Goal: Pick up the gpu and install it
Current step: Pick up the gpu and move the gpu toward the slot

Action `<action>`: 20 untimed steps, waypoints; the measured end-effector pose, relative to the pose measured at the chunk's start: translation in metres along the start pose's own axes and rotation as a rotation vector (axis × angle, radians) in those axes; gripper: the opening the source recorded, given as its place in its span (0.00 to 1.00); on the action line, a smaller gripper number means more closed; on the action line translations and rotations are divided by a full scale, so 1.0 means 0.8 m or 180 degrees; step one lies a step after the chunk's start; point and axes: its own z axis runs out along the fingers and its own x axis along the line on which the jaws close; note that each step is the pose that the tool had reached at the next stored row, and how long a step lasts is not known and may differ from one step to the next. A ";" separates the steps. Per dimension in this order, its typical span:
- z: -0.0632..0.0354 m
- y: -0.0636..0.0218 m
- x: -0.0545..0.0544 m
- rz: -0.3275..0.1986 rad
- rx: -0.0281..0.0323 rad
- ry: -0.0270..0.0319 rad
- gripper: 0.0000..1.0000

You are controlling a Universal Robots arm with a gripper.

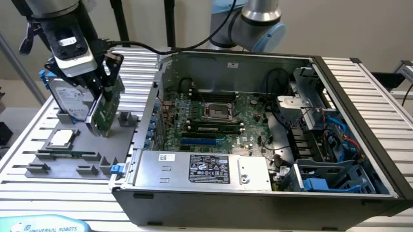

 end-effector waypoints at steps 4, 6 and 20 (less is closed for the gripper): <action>-0.022 0.001 -0.019 -0.0021 -0.0009 0.0015 0.27; -0.032 0.002 -0.028 -0.0030 -0.0013 0.0023 0.27; -0.089 0.006 -0.107 -0.0047 -0.0019 0.0151 0.27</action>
